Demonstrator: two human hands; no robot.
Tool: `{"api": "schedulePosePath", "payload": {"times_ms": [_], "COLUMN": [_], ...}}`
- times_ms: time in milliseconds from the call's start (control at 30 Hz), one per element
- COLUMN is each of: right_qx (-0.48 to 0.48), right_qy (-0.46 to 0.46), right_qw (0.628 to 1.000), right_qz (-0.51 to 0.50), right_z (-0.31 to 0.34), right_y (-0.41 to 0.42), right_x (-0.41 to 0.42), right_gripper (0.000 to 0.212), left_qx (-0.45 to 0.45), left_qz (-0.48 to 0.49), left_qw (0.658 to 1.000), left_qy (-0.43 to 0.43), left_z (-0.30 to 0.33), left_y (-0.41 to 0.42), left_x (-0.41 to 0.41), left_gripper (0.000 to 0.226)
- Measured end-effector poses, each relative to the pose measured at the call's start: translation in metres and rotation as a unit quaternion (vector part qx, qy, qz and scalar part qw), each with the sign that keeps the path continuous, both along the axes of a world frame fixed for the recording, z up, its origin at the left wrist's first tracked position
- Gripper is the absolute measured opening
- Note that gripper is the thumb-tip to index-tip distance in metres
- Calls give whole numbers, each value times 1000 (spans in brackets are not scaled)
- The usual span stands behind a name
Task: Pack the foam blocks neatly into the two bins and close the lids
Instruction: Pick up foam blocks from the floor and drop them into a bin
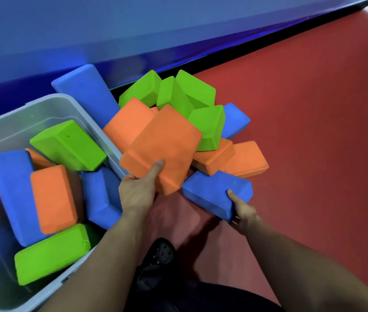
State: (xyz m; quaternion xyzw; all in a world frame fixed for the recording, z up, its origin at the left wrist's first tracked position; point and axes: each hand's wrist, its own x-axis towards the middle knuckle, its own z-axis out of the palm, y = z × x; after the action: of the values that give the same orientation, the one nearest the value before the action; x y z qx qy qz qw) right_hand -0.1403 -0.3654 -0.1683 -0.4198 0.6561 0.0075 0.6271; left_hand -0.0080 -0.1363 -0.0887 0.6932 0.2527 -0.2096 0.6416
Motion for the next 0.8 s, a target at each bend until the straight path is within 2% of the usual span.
{"api": "schedulePosePath", "payload": {"times_ms": [67,100,200,333,433,600,700,800], "right_qx": [-43,-66,-107,-129,-166,-224,-292,-343], "right_qy": [11,21,43,15,-1,-78,-127,-157], "right_qw": [999,997,993,991,986,971,948,924], "right_qz": [10,17,31,4,-3,-37,-5,59], "right_z": [15,20,45,81,110,161,187,200], "right_y": [3,4,11,24,51,105,149,198], "right_x": [7,10,17,24,25,40,56,69], "right_gripper": [62,69,88,93,99,110,84,71], "left_qx": [-3,3,29,-3,-46,-32,-24,-36], "left_qz": [5,4,2,36,69,113,151,211], "left_qw": [1000,1000,998,997,993,988,983,971], "left_qy": [-13,-24,-54,-74,-83,-98,-98,-106], "left_z": [10,15,36,64,84,114,126,134], "left_y": [4,7,23,54,82,147,191,235], "left_x": [2,4,6,6,6,11,12,14], "left_gripper": [81,86,79,57,61,66,70,80]}}
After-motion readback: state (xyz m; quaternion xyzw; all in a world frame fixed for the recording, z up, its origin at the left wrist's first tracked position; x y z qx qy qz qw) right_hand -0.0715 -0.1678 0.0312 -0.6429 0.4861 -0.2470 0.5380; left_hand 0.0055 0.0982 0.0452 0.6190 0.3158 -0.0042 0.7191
